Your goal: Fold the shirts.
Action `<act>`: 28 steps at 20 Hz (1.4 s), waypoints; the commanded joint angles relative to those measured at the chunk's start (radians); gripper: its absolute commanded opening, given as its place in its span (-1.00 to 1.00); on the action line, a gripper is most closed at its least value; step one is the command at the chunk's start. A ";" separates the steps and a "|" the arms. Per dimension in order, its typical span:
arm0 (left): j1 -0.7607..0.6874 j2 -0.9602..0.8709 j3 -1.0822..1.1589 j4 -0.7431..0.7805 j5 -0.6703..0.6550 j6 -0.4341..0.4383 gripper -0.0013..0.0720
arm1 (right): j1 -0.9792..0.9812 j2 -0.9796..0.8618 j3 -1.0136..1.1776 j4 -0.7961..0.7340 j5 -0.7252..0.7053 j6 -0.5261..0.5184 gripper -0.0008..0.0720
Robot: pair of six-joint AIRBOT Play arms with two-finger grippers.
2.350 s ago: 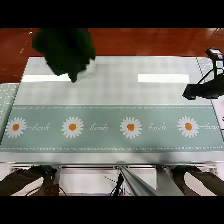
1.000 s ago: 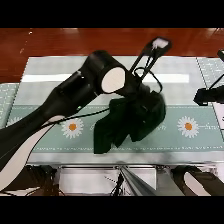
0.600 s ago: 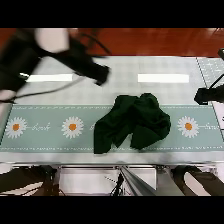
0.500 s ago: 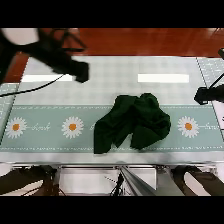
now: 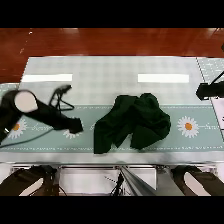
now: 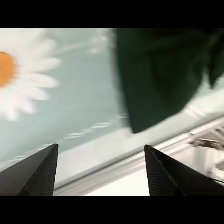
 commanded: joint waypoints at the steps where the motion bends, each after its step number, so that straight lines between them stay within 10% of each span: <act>1: 0.006 0.031 -0.227 -0.325 0.194 0.103 0.77 | 0.000 0.000 0.000 0.003 -0.007 0.000 0.71; 16: -0.024 -0.387 -0.257 -0.658 0.363 0.333 0.76 | 0.000 0.000 0.000 0.007 0.039 0.000 0.71; 21: -0.041 -0.467 -0.167 -0.702 0.381 0.303 0.03 | 0.000 0.000 0.000 0.003 0.061 0.000 0.71; 24: -0.009 -0.473 -0.167 -0.697 0.345 0.310 -0.89 | 0.000 0.000 0.000 -0.029 0.067 0.000 0.67; 28: 0.019 -0.470 -0.167 -0.694 0.294 0.376 -0.90 | -0.038 0.000 -0.026 -0.093 0.063 0.022 0.67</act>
